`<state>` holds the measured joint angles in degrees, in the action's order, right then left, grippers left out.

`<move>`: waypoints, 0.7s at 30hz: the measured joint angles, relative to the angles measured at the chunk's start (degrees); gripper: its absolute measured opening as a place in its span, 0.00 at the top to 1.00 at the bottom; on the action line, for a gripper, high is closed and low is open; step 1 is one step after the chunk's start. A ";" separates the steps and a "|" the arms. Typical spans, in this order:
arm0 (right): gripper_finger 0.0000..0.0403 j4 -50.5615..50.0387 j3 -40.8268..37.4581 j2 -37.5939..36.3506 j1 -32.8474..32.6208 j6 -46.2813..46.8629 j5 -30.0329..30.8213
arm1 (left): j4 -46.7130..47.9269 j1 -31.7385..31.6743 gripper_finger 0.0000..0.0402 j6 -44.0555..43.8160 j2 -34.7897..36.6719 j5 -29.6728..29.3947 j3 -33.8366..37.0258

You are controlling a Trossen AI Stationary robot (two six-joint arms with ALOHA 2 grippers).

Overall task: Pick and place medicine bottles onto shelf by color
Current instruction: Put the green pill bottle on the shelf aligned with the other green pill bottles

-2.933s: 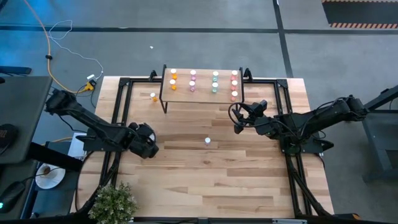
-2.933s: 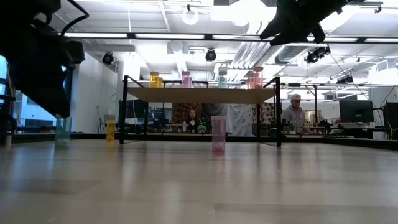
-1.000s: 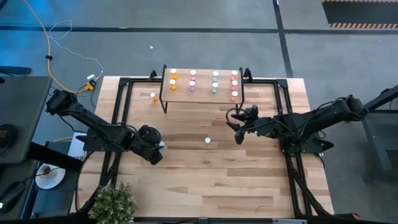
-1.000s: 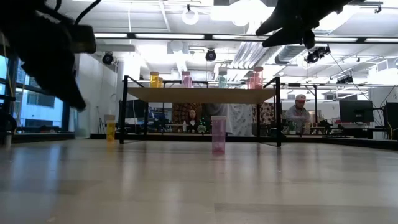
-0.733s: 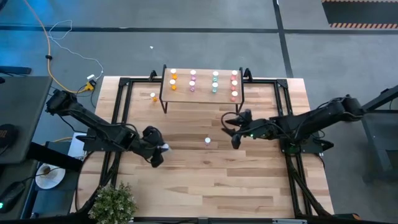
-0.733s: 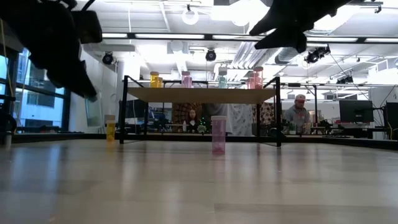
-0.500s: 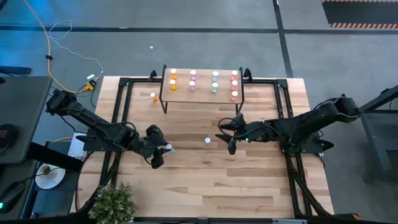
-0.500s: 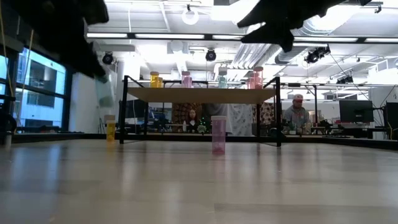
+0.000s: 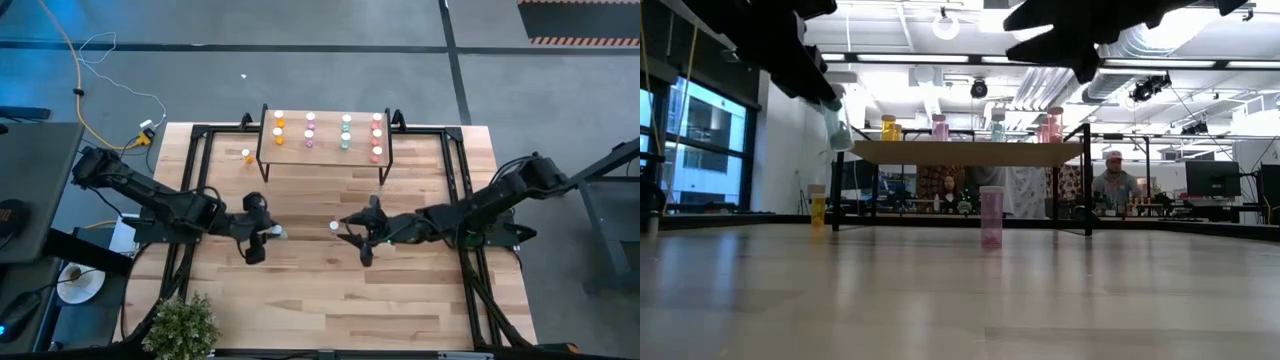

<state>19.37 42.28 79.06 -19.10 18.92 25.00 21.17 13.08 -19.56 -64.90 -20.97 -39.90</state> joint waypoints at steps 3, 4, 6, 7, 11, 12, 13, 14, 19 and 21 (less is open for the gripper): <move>0.51 3.71 0.00 1.63 -1.82 -1.00 2.14 | 0.04 -1.04 0.71 2.09 0.00 -0.02 0.00; 0.51 4.86 0.00 2.10 -2.56 -1.04 2.96 | 0.00 -1.33 0.71 2.89 0.00 -0.02 0.00; 0.51 6.40 0.07 2.68 -4.03 -1.22 4.94 | 0.00 -1.93 0.71 4.91 0.00 -0.01 0.00; 0.51 6.36 0.51 2.97 -4.80 -1.22 6.22 | -0.01 -2.21 0.71 5.94 0.00 0.05 0.00; 0.51 5.29 4.61 4.49 -7.49 -2.28 12.40 | -0.01 -3.49 0.71 10.27 0.00 1.94 0.00; 0.51 4.29 6.17 4.99 -7.93 -2.47 13.32 | -0.01 -3.79 0.71 11.13 0.00 2.74 0.00; 0.51 2.31 7.76 5.38 -8.27 -2.43 13.96 | -0.03 -4.02 0.71 11.67 0.00 3.61 0.00; 0.52 -0.31 9.38 5.82 -8.53 -1.89 14.30 | -0.01 -4.23 0.71 11.75 0.00 4.49 0.00; 0.52 -14.54 17.39 8.72 -9.43 3.20 16.75 | -0.04 -4.88 0.71 10.28 0.00 7.05 0.00; 0.52 -18.90 20.32 10.33 -9.81 4.14 16.90 | -0.05 -4.88 0.71 9.28 0.00 6.94 0.00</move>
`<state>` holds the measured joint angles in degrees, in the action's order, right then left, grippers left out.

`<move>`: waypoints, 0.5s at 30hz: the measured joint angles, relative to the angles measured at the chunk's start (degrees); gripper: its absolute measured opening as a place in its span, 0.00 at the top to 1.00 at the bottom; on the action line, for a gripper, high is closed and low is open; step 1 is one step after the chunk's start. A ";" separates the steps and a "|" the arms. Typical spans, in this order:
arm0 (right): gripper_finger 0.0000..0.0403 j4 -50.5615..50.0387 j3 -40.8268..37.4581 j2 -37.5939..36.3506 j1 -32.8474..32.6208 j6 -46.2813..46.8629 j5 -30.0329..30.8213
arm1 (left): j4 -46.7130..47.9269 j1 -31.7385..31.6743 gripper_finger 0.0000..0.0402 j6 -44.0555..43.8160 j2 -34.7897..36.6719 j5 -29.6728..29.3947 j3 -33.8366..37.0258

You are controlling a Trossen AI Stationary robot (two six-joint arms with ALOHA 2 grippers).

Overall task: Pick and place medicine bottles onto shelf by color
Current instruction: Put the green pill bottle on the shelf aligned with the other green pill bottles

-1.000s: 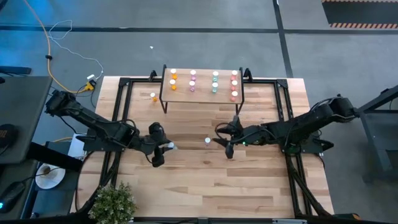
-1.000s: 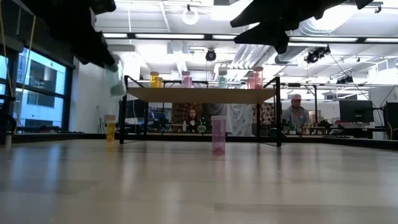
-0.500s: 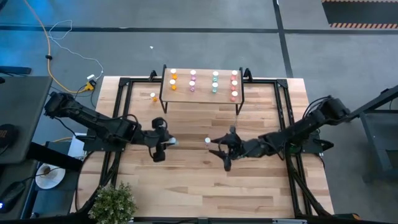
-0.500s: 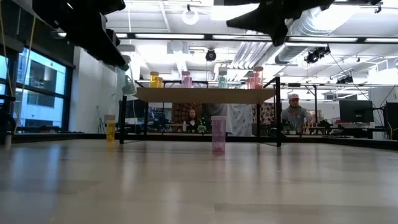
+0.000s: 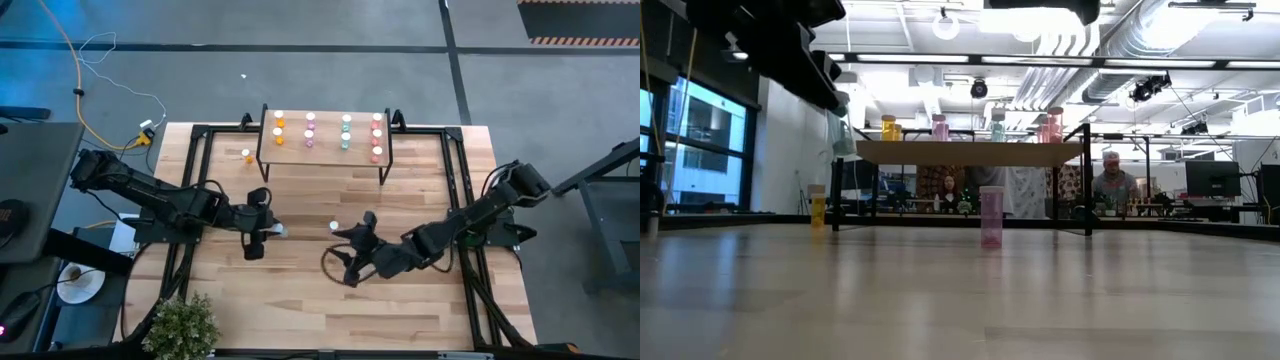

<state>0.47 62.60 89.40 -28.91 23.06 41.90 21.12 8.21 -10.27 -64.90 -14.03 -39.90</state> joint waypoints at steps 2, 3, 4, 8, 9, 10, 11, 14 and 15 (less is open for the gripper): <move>0.52 -3.74 2.51 1.63 -0.68 1.60 0.06 | -0.17 0.04 0.71 -0.47 0.00 0.00 0.00; 0.52 -4.87 3.53 2.52 -1.14 2.23 0.19 | -0.31 0.05 0.71 -0.47 0.00 -0.03 0.00; 0.52 -5.36 4.34 3.51 -1.59 2.69 1.14 | -0.31 0.04 0.71 -0.47 0.00 -0.03 0.00; 0.52 -5.91 5.38 6.69 -3.14 5.38 7.54 | -0.46 0.04 0.71 0.78 0.00 -0.03 0.00; 0.52 -5.92 5.39 7.11 -3.46 6.70 9.07 | -0.48 0.04 0.71 1.44 0.00 -0.02 0.00; 0.52 -5.86 5.41 7.62 -3.70 8.25 10.63 | -0.48 0.04 0.71 2.02 0.00 -0.03 0.00; 0.52 -5.77 5.47 8.20 -3.86 9.75 12.21 | -0.48 0.04 0.71 2.54 0.00 -0.02 0.00; 0.52 -5.89 5.47 10.07 -4.15 13.18 16.30 | -0.48 0.04 0.71 4.11 -0.02 -0.02 0.00; 0.52 -5.87 5.47 10.54 -4.15 14.24 16.62 | -0.48 0.04 0.71 4.72 0.00 -0.01 0.00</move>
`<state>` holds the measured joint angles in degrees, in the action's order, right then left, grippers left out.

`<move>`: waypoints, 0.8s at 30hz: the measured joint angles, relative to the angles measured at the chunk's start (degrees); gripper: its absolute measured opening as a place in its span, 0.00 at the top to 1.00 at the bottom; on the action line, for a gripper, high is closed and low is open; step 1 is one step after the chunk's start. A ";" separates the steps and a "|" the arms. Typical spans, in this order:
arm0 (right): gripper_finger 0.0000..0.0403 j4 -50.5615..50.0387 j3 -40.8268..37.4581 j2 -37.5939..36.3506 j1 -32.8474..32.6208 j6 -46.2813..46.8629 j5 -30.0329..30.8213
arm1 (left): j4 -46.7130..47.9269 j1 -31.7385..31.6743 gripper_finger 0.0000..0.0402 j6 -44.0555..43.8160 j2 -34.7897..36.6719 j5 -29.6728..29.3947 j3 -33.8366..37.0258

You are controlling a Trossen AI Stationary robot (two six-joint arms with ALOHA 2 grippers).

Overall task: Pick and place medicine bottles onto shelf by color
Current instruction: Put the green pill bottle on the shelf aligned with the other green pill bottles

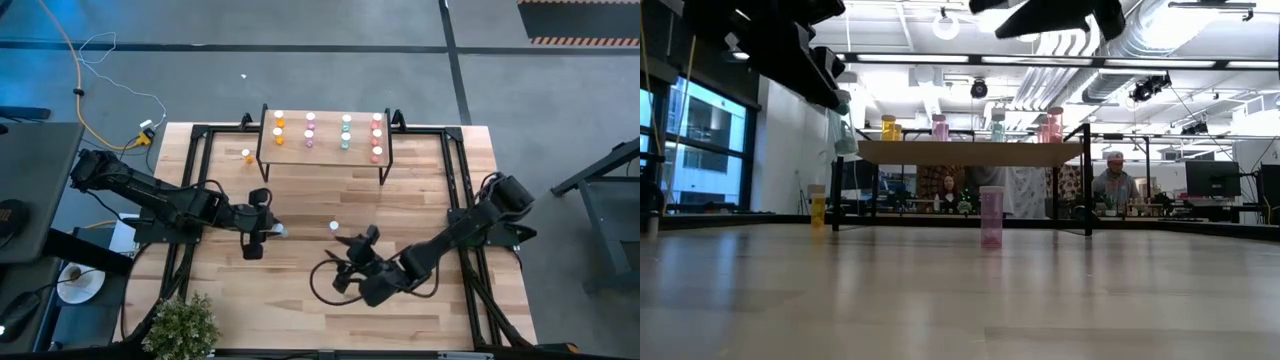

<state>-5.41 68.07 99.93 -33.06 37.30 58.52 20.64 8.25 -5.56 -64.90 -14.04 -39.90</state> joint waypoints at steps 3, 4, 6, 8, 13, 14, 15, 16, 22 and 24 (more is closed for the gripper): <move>0.52 0.05 0.00 1.30 0.44 2.32 -0.48 | 0.00 0.00 0.71 1.97 -0.01 0.00 0.00; 0.52 0.03 0.00 1.72 0.58 3.35 -0.77 | 0.00 0.00 0.71 2.66 0.00 0.01 0.00; 0.52 0.07 0.00 2.34 1.06 5.16 -1.58 | 0.00 0.00 0.71 3.83 0.00 0.35 0.00; 0.52 0.04 0.00 2.64 1.66 6.52 -1.83 | -0.04 0.00 0.71 4.85 0.00 1.59 0.00; 0.52 0.49 0.00 2.74 3.81 7.64 -4.74 | -1.52 0.00 0.71 8.04 0.00 5.30 0.02; 0.52 0.52 0.00 2.74 4.27 7.26 -5.62 | -1.73 0.00 0.71 9.04 -0.01 5.96 0.02; 0.52 0.57 0.00 2.74 4.79 6.54 -6.83 | -1.84 0.00 0.71 10.08 -0.02 6.48 0.02; 0.52 0.58 0.00 2.76 5.28 5.89 -7.86 | -2.02 0.00 0.71 11.08 -0.02 6.86 0.02; 0.49 3.30 0.00 2.78 8.05 0.88 -12.46 | -4.47 0.00 0.71 16.36 -0.02 8.04 0.02; 0.47 4.85 0.00 2.78 8.74 -0.36 -13.91 | -5.53 0.00 0.71 17.75 -0.02 8.04 0.03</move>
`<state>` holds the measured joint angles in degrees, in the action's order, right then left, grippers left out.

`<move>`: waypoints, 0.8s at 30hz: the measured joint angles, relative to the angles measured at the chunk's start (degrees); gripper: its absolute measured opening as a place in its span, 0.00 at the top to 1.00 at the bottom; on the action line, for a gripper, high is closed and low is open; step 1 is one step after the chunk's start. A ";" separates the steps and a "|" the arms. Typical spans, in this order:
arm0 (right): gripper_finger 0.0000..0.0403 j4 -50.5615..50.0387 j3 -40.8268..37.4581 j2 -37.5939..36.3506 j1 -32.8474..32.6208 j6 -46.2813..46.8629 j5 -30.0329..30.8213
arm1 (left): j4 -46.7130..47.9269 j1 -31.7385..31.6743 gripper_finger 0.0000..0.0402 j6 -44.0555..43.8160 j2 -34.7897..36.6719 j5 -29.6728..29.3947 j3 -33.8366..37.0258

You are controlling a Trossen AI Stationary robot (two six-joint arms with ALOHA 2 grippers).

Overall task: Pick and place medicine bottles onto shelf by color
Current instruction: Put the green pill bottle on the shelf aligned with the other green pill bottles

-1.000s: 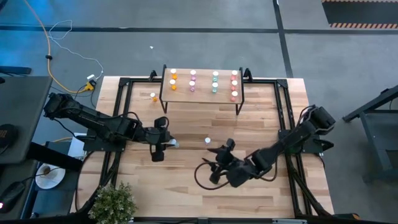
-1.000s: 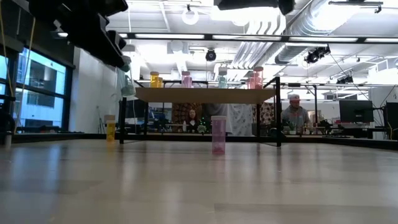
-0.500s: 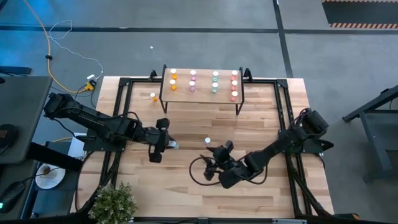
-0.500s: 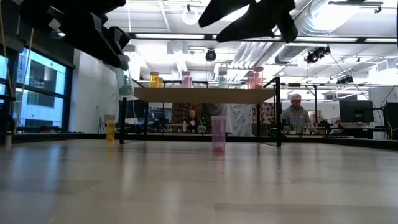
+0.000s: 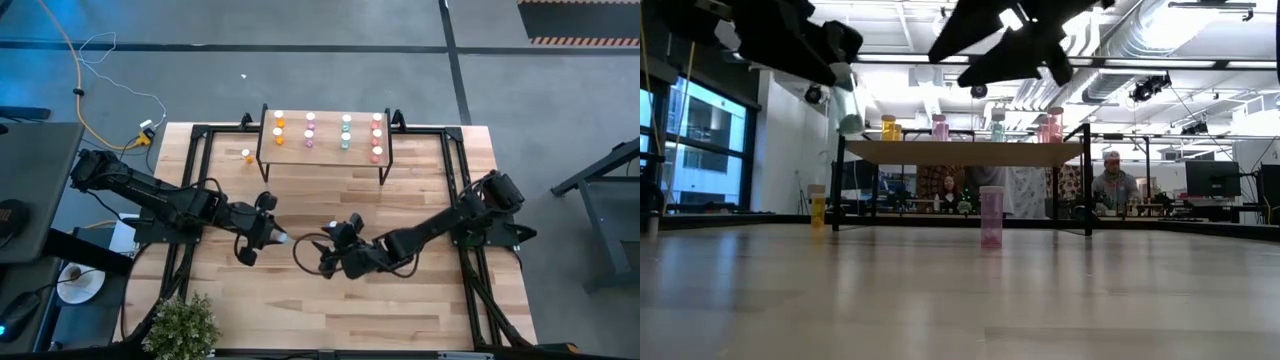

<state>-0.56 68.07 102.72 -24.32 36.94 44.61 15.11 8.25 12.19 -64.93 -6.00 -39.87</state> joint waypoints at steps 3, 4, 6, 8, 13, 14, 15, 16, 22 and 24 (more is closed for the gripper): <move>0.42 1.30 0.00 0.00 0.77 -1.97 -2.51 | -1.43 0.00 0.71 1.43 0.00 0.00 0.01; 0.41 1.94 0.00 0.00 1.04 -2.90 -3.84 | -1.62 0.00 0.71 1.52 0.00 0.03 0.01; 0.40 3.65 0.00 0.00 1.52 -5.84 -6.46 | -2.07 0.00 0.71 1.50 0.00 1.01 0.01; 0.39 5.58 0.00 0.00 1.92 -9.82 -9.14 | -2.33 0.00 0.71 1.51 0.00 1.93 0.01; 0.41 10.24 0.00 0.00 2.94 -17.94 -12.60 | -2.55 0.02 0.71 0.13 0.00 3.43 0.01; 0.41 10.64 0.00 0.00 3.15 -18.95 -13.21 | -2.55 0.02 0.71 0.04 0.00 3.43 0.01; 0.41 11.04 -0.01 0.00 3.35 -19.39 -13.38 | -2.61 0.02 0.71 0.02 0.00 3.43 0.01; 0.42 11.27 -0.02 0.06 3.53 -19.57 -13.38 | -2.76 0.02 0.71 -0.05 0.00 3.43 0.01; 0.42 13.28 -0.04 2.42 4.20 -20.32 -13.78 | -2.90 0.02 0.71 -2.46 0.00 3.47 0.01; 0.42 14.18 -0.06 3.13 4.20 -20.34 -13.95 | -2.88 0.02 0.71 -2.54 0.00 3.45 0.01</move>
<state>13.61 68.01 105.85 -20.12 16.60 30.66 12.23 8.27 9.65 -64.93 -2.55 -39.86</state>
